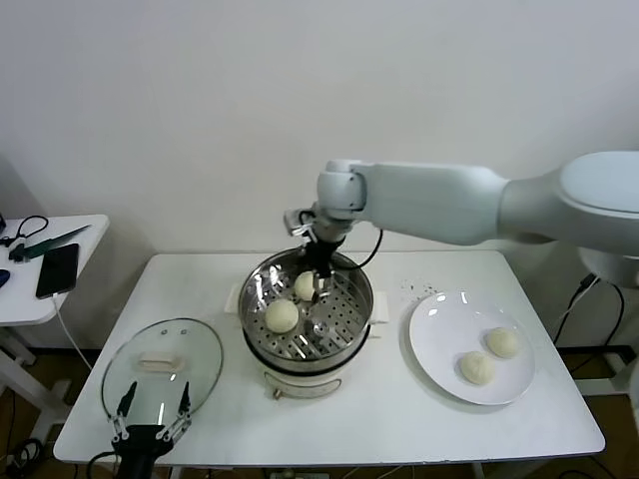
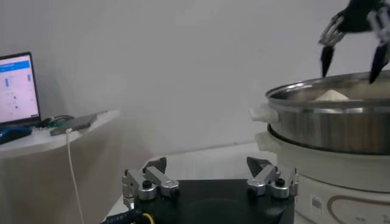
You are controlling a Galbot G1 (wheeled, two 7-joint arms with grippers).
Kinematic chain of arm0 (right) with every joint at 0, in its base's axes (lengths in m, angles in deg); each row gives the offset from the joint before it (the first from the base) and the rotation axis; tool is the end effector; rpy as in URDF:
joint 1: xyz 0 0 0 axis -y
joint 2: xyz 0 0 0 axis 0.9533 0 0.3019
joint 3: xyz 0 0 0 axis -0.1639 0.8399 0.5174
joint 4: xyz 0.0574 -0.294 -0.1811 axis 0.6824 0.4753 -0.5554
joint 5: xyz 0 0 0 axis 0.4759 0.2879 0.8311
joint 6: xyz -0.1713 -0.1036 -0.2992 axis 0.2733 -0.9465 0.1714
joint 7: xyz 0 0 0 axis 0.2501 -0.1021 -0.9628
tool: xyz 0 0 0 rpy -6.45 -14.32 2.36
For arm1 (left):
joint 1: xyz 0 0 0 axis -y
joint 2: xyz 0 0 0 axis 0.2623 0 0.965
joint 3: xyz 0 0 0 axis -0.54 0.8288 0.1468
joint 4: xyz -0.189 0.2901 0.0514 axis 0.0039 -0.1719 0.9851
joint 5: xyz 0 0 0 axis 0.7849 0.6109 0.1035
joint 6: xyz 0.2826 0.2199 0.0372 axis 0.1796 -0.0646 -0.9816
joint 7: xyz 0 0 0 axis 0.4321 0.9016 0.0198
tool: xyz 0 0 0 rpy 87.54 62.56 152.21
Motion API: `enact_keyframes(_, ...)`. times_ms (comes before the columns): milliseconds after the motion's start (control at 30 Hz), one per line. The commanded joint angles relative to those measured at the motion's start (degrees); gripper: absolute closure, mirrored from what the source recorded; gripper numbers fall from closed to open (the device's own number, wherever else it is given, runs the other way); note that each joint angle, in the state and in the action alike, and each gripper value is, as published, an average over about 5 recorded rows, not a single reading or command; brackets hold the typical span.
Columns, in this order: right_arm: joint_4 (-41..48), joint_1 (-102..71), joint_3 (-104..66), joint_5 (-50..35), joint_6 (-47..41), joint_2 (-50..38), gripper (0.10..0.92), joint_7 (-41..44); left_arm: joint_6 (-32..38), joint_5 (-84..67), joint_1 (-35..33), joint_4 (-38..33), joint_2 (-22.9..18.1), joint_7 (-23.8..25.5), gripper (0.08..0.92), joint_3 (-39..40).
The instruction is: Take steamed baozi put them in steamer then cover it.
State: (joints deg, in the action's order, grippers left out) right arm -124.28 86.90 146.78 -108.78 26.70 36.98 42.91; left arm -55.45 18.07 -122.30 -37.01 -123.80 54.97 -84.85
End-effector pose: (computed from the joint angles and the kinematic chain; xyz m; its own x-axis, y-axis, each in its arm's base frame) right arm 0.5662 0.1204 -0.0181 -0.0885 -0.2470 0.9650 -0.9342 -0.3155 -0.1664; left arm 0.0829 0.0684 -0.3305 -0.9837 -0.1098 0.1425 -0.0847 0.9816 0.1714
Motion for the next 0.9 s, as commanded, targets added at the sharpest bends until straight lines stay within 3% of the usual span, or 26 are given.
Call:
enact_keyframes(33, -8.8, 7.4, 1.9, 3.6, 1.9, -18.9, 0.203, 3.1, -0.3, -0.1, 0.0, -1.1, -0.1, 0.1, 0.177, -0.1)
enact_keyframes(300, -17.0, -1.2, -0.9, 15.8, 1.7, -35.4, 0.203, 2.8, -0.4, 0.7, 0.2, -0.8, -0.2, 0.1, 0.177, 0.3)
enact_keyframes(467, -18.3, -17.4, -11.5, 25.9, 1.4, -42.7, 0.203, 3.4, -0.6, 1.1, 0.2, -0.8, -0.3, 0.1, 0.177, 0.1)
enact_keyframes(900, -10.8, -39.1, -26.4, 37.1, 3.9, -44.5, 0.203, 4.6, -0.8, 1.8, -0.4, -0.6, -0.8, 0.1, 0.177, -0.5)
